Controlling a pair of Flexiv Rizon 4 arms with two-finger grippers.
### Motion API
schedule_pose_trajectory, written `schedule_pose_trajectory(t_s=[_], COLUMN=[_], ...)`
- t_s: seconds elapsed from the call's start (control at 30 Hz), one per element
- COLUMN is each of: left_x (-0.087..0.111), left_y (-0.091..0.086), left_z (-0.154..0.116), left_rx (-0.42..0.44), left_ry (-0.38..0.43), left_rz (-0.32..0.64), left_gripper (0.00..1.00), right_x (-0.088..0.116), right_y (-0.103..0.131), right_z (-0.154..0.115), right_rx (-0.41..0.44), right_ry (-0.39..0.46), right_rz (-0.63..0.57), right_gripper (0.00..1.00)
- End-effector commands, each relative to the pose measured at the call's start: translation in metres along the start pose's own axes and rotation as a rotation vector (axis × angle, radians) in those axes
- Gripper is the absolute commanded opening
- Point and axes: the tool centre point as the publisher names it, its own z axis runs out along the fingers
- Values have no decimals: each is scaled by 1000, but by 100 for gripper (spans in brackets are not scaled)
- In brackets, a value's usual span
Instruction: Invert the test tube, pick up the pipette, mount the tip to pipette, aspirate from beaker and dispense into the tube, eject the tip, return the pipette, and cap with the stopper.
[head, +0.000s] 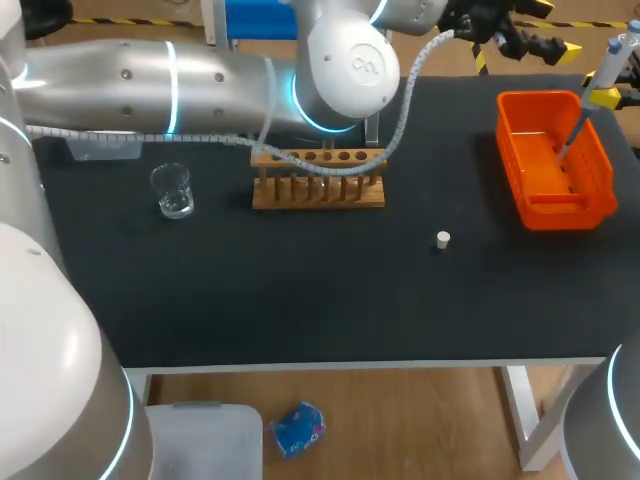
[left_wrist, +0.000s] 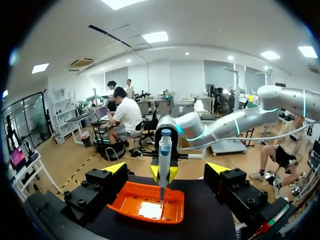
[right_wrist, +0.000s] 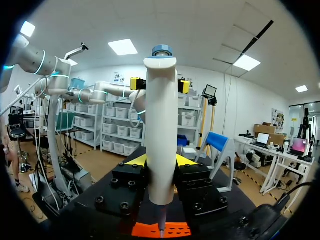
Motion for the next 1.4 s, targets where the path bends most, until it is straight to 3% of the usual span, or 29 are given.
schedule_pose_trajectory(t_s=[0.03, 0.13, 0.33, 0.4, 0.43, 0.47, 0.7, 1.4], left_x=[-1, 0, 2, 1, 0, 0, -3, -4], left_y=[2, 7, 4, 2, 2, 1, 0, -9], left_z=[0, -5, 16, 22, 24, 27, 42, 52], left_rx=[7, 6, -25, -28, -26, -19, 7, 20], left_ry=[5, -1, 17, 17, 14, 16, 8, 16], left_rz=[1, -4, -6, -9, -16, -17, -37, -45], left_gripper=[100, 100, 100, 37, 26, 0, 0, 0], right_x=[1, 1, 1, 1, 1, 1, 1, 1], right_y=[1, 1, 1, 1, 1, 1, 1, 1], right_z=[0, 0, 0, 0, 0, 0, 0, 0], right_rx=[3, 3, 3, 3, 3, 3, 3, 3], right_ry=[0, 0, 0, 0, 0, 0, 0, 0], right_rz=[-1, -1, -1, -1, -1, -1, -1, -1], right_gripper=[0, 0, 0, 0, 0, 0, 0, 0])
